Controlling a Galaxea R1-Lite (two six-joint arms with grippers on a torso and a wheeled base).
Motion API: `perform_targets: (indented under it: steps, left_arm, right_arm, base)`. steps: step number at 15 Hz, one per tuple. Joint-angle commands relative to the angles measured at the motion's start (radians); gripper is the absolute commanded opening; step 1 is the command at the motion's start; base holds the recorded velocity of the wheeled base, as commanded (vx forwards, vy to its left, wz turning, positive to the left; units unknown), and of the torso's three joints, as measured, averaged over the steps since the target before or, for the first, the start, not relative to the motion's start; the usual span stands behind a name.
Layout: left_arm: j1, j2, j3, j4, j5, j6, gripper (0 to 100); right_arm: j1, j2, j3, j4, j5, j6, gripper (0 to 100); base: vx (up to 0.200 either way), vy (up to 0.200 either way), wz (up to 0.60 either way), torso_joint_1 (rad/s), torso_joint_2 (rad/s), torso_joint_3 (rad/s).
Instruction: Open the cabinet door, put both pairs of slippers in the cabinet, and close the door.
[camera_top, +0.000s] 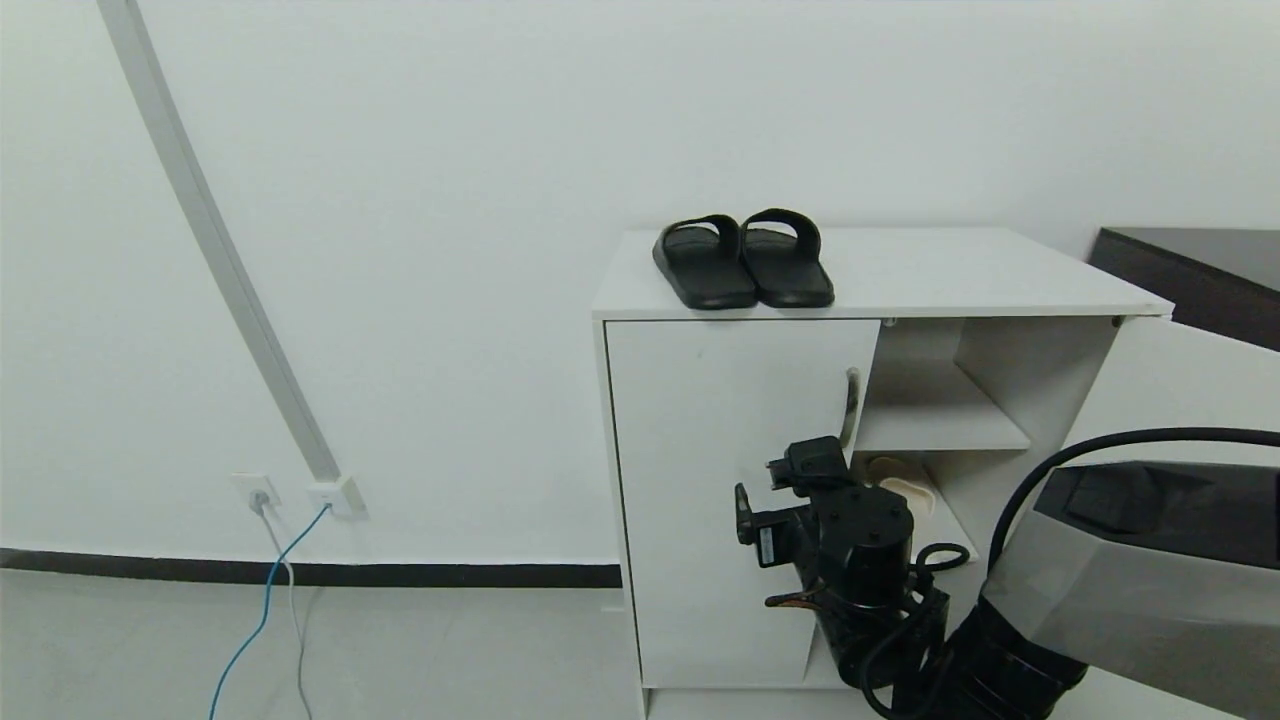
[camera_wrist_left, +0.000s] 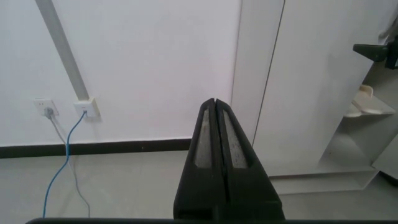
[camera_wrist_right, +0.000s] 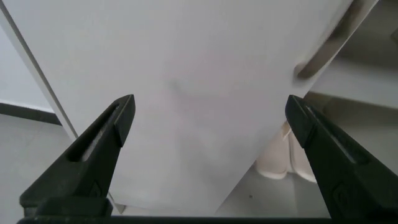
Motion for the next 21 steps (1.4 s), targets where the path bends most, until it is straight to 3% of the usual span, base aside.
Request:
perform_targets:
  steps: [1, 21]
  left_arm:
    - [0.000, 0.002, 0.000, 0.000, 0.000, 0.000, 0]
    - [0.000, 0.000, 0.000, 0.000, 0.000, 0.000, 0]
  right_arm:
    - [0.001, 0.001, 0.000, 0.000, 0.000, -0.002, 100]
    - [-0.005, -0.010, 0.000, -0.002, 0.006, -0.013, 100]
  base:
    - [0.000, 0.000, 0.00, 0.149, -0.48, -0.325]
    - [0.000, 0.000, 0.00, 0.217, -0.53, -0.317]
